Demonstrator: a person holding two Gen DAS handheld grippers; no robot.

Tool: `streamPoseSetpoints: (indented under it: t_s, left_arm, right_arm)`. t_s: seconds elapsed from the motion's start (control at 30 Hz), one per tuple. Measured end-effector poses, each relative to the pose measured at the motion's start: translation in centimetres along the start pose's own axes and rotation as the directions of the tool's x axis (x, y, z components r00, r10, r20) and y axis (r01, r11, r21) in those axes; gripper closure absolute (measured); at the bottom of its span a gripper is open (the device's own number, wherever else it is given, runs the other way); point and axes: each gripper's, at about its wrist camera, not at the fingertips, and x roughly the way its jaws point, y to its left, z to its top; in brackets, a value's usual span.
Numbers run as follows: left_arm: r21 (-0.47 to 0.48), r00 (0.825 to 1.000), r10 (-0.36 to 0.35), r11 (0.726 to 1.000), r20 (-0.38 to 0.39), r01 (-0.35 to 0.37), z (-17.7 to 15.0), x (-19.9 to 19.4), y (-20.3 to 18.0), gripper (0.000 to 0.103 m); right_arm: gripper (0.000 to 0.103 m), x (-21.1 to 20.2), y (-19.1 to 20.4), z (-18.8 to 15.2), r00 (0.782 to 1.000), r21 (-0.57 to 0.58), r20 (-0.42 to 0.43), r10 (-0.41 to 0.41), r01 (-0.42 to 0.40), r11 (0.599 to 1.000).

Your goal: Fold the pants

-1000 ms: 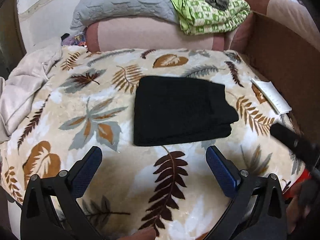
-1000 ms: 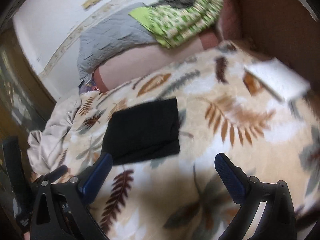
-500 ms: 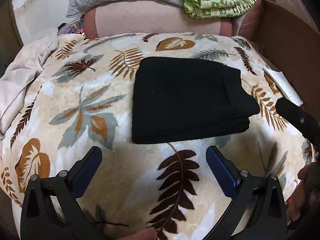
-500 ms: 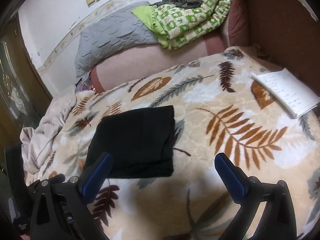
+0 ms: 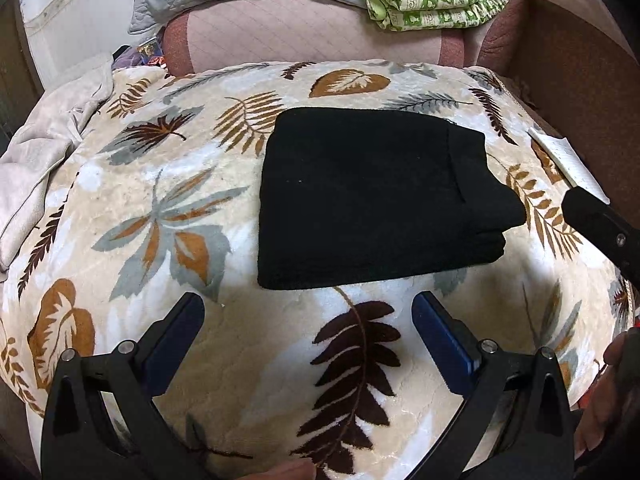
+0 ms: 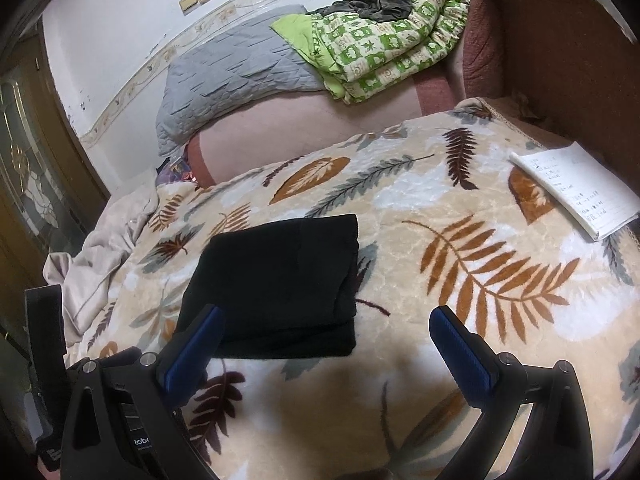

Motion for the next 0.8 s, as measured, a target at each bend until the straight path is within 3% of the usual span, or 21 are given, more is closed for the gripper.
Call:
streamPoseSetpoints:
  t_s: [0.3, 0.8]
  left_arm:
    - [0.014, 0.999, 0.030, 0.999, 0.013, -0.030, 0.0, 0.3, -0.4, 0.000]
    - [0.066, 0.992, 0.063, 0.995, 0.109, -0.070, -0.9, -3.6, -1.2, 0.000]
  right_arm:
    - [0.001, -0.7, 0.9, -0.4, 1.000, -0.060, 0.012, -0.013, 0.014, 0.998]
    - [0.001, -4.4, 3.0, -1.3, 0.996, -0.122, 0.087, -0.022, 0.033, 0.992]
